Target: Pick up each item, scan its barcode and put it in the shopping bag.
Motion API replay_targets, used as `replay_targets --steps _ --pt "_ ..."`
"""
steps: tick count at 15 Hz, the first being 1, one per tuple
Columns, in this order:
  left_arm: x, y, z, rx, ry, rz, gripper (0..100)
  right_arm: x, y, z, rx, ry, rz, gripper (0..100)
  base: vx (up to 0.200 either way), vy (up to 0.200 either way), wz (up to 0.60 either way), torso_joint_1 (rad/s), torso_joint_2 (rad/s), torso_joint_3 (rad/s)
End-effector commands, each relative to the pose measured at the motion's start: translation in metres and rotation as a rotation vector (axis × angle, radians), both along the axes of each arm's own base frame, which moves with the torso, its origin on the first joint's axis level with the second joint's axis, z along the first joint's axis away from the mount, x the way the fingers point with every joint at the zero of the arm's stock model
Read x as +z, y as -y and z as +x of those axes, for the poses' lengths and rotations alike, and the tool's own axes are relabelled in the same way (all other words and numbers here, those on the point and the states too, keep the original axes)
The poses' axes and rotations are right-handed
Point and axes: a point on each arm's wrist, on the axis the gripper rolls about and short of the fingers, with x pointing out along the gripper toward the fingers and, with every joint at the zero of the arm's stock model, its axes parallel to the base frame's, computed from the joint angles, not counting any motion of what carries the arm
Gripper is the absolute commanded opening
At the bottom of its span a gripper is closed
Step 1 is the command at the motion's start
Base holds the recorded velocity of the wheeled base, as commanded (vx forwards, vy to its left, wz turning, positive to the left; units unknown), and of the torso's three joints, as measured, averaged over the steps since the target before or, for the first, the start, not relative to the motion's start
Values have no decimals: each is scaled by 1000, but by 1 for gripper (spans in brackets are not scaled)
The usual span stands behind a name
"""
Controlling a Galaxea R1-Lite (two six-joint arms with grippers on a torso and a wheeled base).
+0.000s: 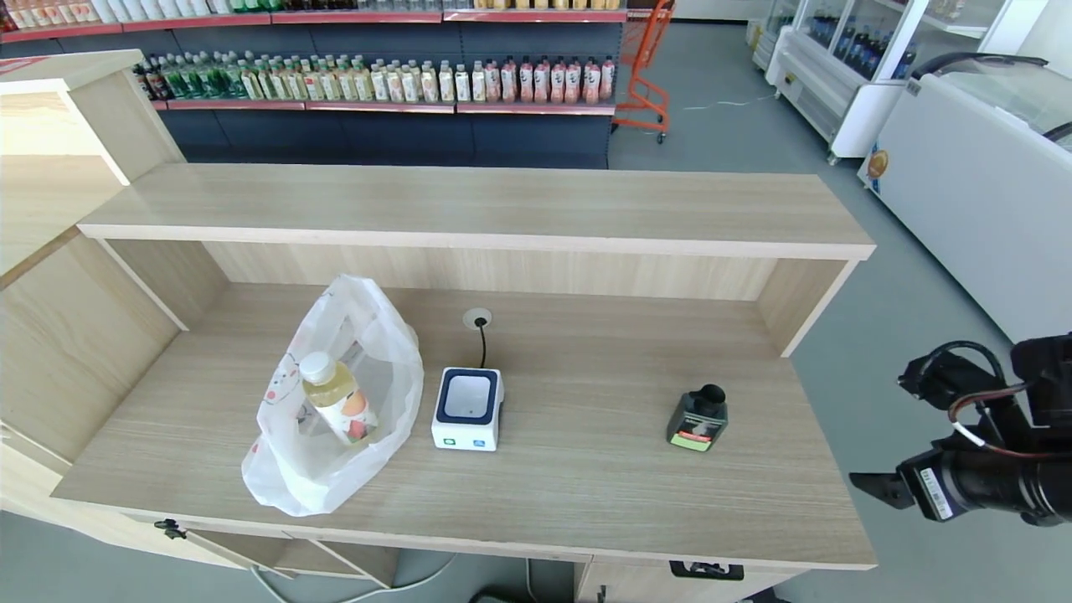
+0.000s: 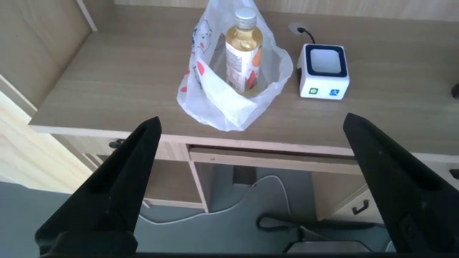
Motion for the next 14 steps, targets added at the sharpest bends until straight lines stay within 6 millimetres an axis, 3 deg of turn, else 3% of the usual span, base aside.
replay_targets --steps 1,4,7,14 --pt "0 0 0 0 1 0 100 -35 -28 26 158 -89 30 100 0 0 0 0 0 0" --pt "0 0 0 0 1 0 100 -66 -56 54 278 -35 8 100 0 0 0 0 0 0" --pt "0 0 0 0 1 0 100 -81 -77 75 356 57 -5 100 0 0 0 0 0 0" --pt "0 0 0 0 1 0 100 -80 -91 109 408 121 11 100 0 0 0 0 0 0"
